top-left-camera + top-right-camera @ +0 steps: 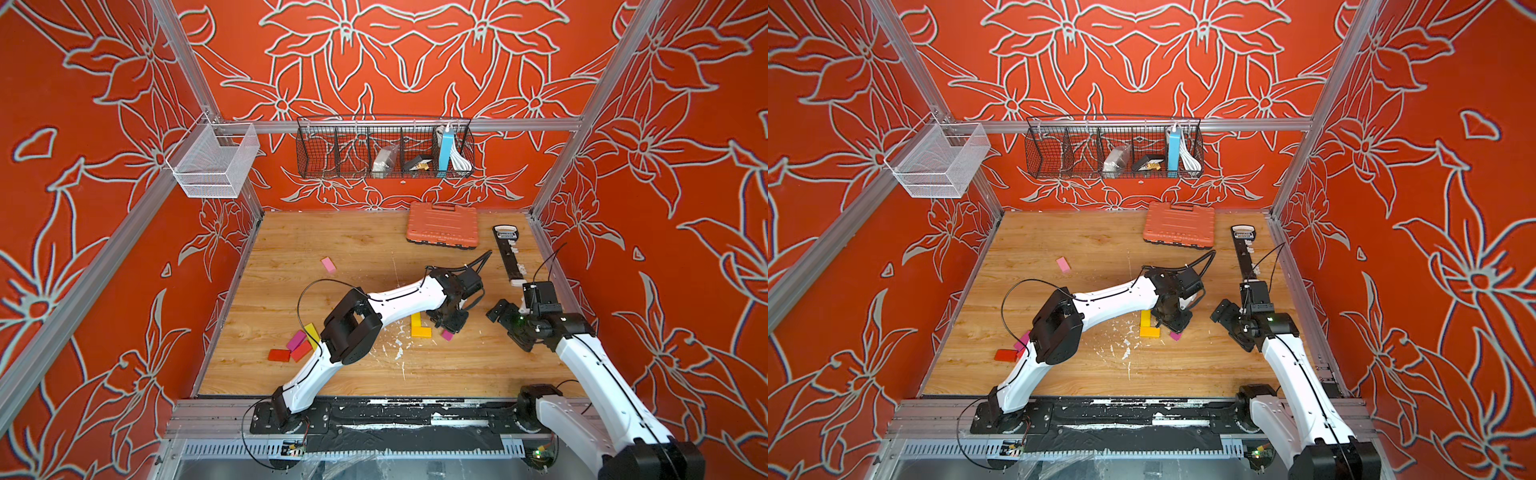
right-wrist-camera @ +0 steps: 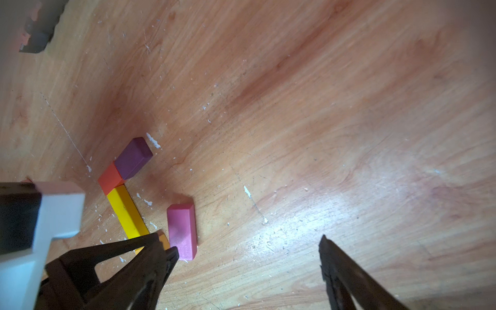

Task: Assemble the letter c with building blocks
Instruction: Place the building block at the center of the board.

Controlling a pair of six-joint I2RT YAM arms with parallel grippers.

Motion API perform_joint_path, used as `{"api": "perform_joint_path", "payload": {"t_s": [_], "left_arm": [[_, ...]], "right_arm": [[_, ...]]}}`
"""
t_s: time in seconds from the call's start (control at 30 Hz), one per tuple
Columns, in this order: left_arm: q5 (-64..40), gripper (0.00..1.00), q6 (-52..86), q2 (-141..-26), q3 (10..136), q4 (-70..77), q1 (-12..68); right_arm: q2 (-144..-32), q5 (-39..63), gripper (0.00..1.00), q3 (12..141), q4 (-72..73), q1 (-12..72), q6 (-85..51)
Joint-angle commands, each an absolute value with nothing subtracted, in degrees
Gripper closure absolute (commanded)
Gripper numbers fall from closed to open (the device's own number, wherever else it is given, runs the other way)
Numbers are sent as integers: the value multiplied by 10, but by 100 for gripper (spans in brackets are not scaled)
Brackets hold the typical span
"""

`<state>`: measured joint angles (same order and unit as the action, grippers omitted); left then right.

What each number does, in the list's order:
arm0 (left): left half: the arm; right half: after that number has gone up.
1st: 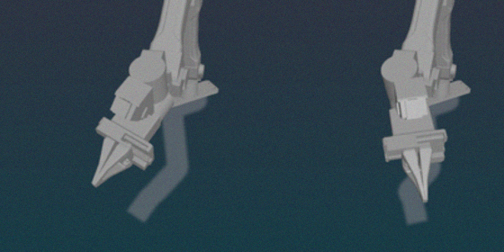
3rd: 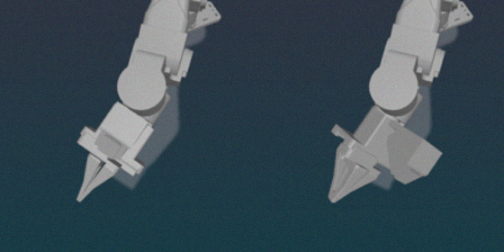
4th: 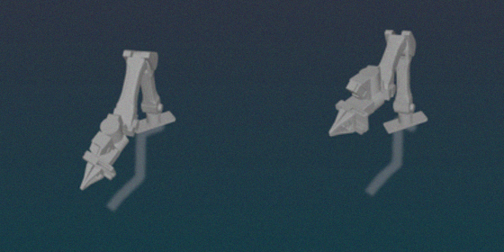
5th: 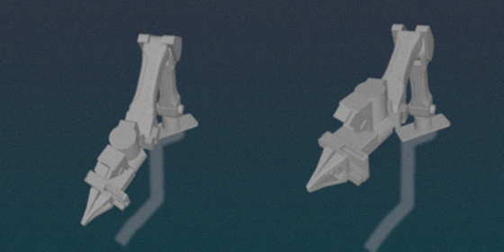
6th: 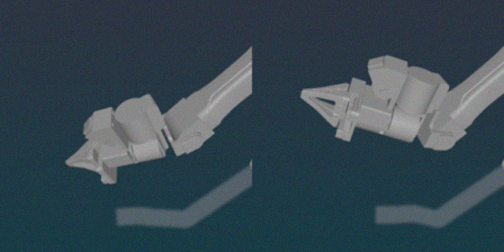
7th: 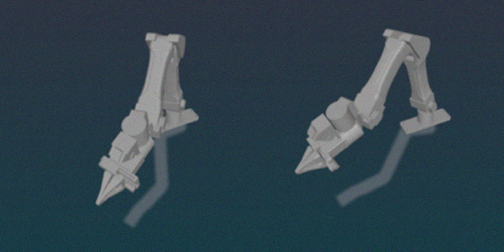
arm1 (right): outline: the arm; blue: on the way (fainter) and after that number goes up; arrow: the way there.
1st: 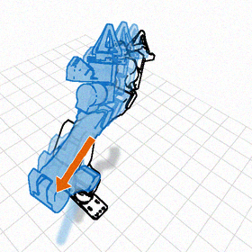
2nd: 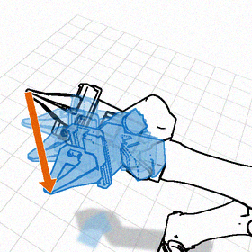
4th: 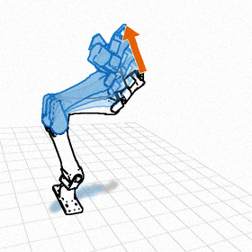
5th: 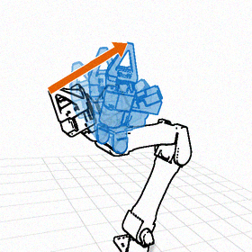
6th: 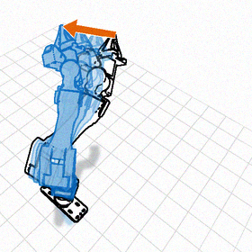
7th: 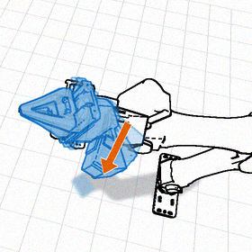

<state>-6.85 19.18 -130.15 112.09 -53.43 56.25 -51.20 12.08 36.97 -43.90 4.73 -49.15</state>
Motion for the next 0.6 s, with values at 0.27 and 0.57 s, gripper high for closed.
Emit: {"api": "perform_joint_path", "payload": {"t_s": [0.27,0.57], "left_arm": [[-71,53,213,-1241,1081,-501,561],[-94,33,255,-1068,920,-421,477]], "right_arm": [[-512,128,9,361,-439,42,-445],[-592,114,14,407,-431,131,-366]]}}
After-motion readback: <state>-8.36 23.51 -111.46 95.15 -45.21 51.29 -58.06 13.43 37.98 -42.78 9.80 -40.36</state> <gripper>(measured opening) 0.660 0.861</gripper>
